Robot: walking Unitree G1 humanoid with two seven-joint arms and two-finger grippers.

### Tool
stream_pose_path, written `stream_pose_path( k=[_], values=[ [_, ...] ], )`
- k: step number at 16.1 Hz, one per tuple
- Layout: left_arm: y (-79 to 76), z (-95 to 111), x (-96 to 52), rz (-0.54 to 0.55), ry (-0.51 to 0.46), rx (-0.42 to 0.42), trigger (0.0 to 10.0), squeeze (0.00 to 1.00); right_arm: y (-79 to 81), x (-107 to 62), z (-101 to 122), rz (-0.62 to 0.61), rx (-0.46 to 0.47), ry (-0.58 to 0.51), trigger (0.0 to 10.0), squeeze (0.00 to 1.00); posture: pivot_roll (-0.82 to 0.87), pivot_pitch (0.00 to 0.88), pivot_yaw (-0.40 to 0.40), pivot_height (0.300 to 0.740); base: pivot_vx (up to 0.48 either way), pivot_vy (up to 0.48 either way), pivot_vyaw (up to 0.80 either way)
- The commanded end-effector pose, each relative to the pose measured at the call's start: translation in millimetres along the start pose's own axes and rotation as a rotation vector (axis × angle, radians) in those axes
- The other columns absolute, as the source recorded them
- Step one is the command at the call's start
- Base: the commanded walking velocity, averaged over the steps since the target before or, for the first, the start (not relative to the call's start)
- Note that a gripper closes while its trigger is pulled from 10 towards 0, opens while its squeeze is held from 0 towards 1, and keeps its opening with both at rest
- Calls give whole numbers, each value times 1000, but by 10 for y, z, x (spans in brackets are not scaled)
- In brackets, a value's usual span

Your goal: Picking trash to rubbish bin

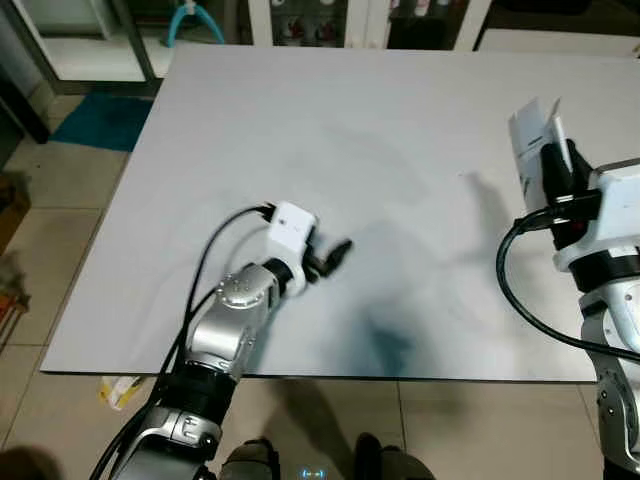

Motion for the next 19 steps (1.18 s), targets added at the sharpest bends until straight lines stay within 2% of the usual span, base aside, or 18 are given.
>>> stream_pose_path(
  k=[1, 3, 5, 8, 13, 19],
  values=[
    [39, 94, 25, 50, -36, 28, 10000, 0, 14, -21, 42, -16, 3, -13, 0, 0, 166, 132, -31, 740, 0, 0, 0],
    [66, 185, 37, 96, -75, 51, 10000, 0, 81, -34, 34, -5, 10, -13, 0, 0, 164, 122, -29, 740, 0, 0, 0],
    [71, 277, 65, 133, -116, 85, 10000, 0, 154, -44, 41, 9, -8, -16, 10000, 0, 158, 103, -25, 740, 0, 0, 800],
    [81, 358, 78, 185, -161, 143, 10000, 0, 202, -31, 36, 12, -12, -17, 10000, 0, 161, 84, -28, 740, 0, 0, 800],
    [128, 365, 58, 235, -177, 159, 10000, 0, 259, 15, 24, 20, -5, -22, 10000, 0, 174, 70, -32, 740, 0, 0, 800],
    [113, 376, 71, 225, -175, 150, 10000, 0, 259, 42, 14, 4, 11, -21, 10000, 0, 173, 79, -31, 740, 0, 0, 800]
  ],
)
Point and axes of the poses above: a point about 5 cm out from each wrist's last joint towards the gripper, its own x axis pointing out of the wrist towards the gripper, its own z axis along the axis of the wrist's last joint, y = z × x, the point moved 2 cm from there along x, pointing out of the wrist towards the gripper, and after that the axes turned 7 degrees about x, right-handed, at the moved point
